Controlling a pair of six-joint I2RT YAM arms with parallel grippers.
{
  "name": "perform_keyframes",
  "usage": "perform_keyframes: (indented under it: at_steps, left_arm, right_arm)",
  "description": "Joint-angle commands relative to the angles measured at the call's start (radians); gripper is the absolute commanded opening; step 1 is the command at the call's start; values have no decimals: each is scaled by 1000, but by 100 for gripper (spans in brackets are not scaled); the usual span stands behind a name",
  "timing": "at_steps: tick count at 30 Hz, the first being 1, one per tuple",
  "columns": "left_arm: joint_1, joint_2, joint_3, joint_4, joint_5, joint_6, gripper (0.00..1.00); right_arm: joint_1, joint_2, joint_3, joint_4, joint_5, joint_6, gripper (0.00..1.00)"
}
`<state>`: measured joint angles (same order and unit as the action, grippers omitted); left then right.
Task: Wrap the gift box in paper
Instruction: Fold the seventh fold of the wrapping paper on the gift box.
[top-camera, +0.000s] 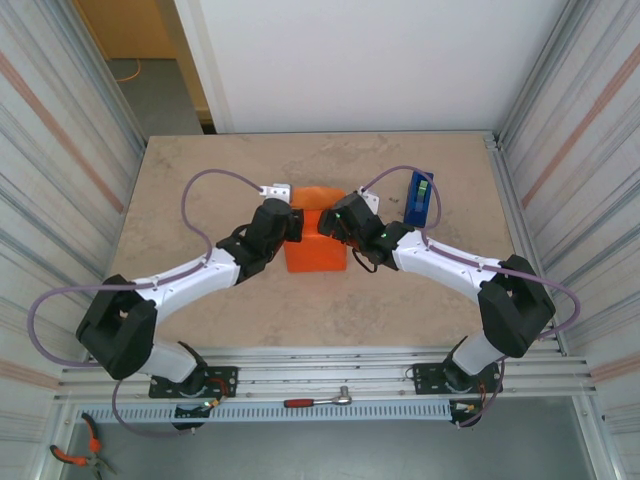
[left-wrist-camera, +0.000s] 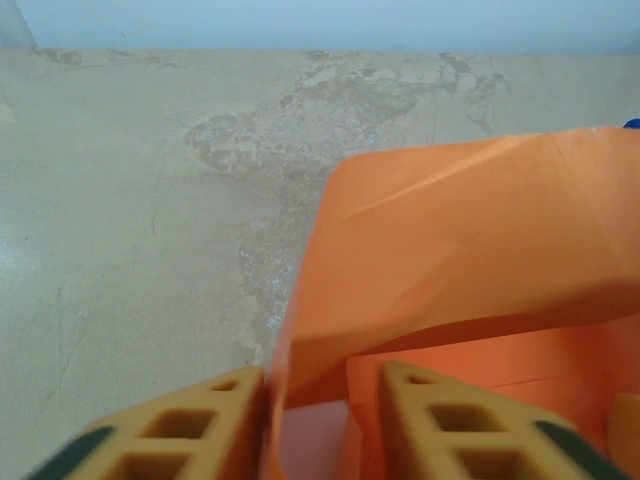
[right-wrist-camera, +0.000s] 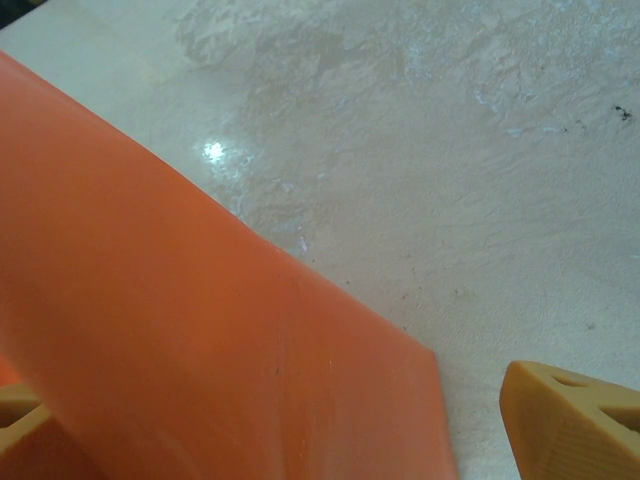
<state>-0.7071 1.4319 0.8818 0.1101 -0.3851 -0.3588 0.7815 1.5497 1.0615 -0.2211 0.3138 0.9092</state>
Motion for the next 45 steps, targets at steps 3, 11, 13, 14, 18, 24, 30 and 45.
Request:
perform_keyframes:
  at_steps: [3, 11, 13, 14, 18, 24, 30, 45]
  left_arm:
    - [3, 14, 35, 31, 9, 23, 0]
    - [4, 15, 54, 26, -8, 30, 13]
    - [4, 9, 54, 28, -7, 35, 0]
    - [5, 2, 52, 35, -6, 37, 0]
    - [6, -45, 25, 56, -8, 29, 30]
    - [6, -117, -57, 90, 12, -24, 66]
    - [2, -75, -61, 107, 34, -48, 70]
    - [-32, 61, -8, 33, -77, -34, 69]
  right_arm:
    - [30, 53, -53, -165, -53, -9, 91]
    - [30, 49, -51, -173, -52, -12, 91]
    - [31, 50, -51, -174, -53, -11, 91]
    - [30, 50, -51, -173, -53, -10, 91]
    - [30, 53, -46, -176, -56, -11, 91]
    - [32, 52, -46, -179, -54, -9, 91]
    - [33, 53, -48, -181, -53, -6, 90]
    - [17, 8, -3, -213, -73, -66, 91]
